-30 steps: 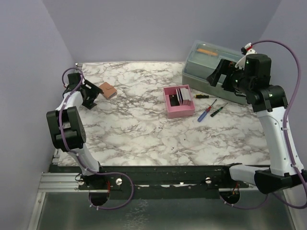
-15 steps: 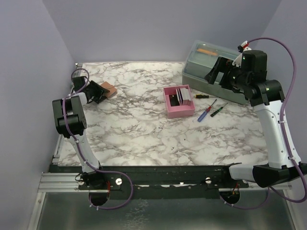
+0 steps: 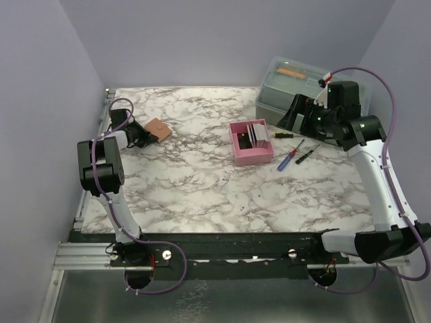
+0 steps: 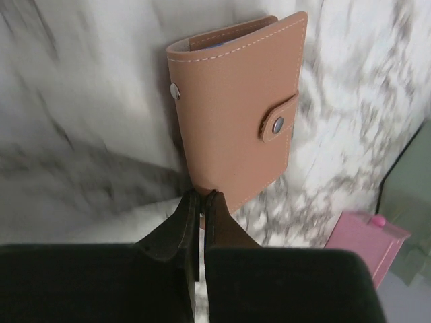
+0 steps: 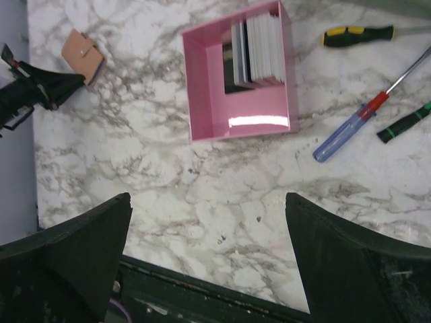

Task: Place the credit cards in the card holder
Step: Move the card holder to the center of the board, then open the card holder at the center of the board.

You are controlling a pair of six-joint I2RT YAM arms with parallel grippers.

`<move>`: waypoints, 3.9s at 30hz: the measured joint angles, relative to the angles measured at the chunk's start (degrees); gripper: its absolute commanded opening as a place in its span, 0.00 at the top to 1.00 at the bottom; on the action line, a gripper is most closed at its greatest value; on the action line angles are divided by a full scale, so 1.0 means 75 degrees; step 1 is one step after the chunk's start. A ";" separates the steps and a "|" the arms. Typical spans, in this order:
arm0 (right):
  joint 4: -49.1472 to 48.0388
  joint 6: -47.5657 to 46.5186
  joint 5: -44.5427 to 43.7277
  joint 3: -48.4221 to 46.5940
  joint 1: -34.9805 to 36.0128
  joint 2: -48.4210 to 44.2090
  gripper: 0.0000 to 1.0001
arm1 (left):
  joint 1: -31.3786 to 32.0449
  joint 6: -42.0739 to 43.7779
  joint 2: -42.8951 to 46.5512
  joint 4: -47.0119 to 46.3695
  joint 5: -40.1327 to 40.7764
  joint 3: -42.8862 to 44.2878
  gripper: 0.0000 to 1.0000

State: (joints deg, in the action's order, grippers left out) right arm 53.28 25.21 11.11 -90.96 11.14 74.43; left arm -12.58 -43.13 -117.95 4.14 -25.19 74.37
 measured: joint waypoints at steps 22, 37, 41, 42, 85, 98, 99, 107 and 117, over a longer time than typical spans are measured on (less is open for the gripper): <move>-0.1186 0.1425 -0.1434 0.1667 0.4986 0.2964 0.26 | 0.3943 -0.2926 0.7761 0.1751 0.0560 -0.6522 1.00; -0.3040 0.0682 -0.1431 0.0315 0.5773 0.5493 0.51 | 0.3946 -0.3034 0.7321 0.1979 0.0321 -0.6802 1.00; -0.3261 0.0478 -0.1236 0.0242 0.5829 0.5659 0.45 | 0.3946 -0.2967 0.7189 0.2049 0.0309 -0.6729 1.00; -0.3279 0.0417 -0.1209 0.0172 0.5863 0.5764 0.45 | 0.3946 -0.2961 0.7181 0.2055 0.0309 -0.6726 1.00; -0.2460 0.0452 -0.2541 -0.0329 0.6741 0.6059 0.59 | 0.3771 -0.2110 0.4902 0.3931 0.0968 -0.4651 0.89; -0.2643 0.0373 -0.2634 -0.0038 0.6720 0.6146 0.59 | 0.3739 -0.2165 0.4864 0.3928 0.0953 -0.4654 0.89; -0.2684 0.0373 -0.2643 -0.0015 0.6726 0.6143 0.62 | 0.3736 -0.2174 0.4858 0.3928 0.0947 -0.4651 0.89; -0.2836 0.0513 -0.2815 0.0061 0.6776 0.6033 0.93 | 0.3722 -0.2218 0.4820 0.3914 0.0877 -0.4663 0.90; -0.4185 0.1670 -0.1306 0.2288 0.5508 0.4555 0.92 | 0.3672 -0.2151 0.4817 0.3858 0.0831 -0.4730 0.92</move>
State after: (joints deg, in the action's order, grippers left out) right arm 21.89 37.74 1.32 -73.80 52.45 108.60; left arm 14.96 -59.27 -81.82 33.08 -18.96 38.89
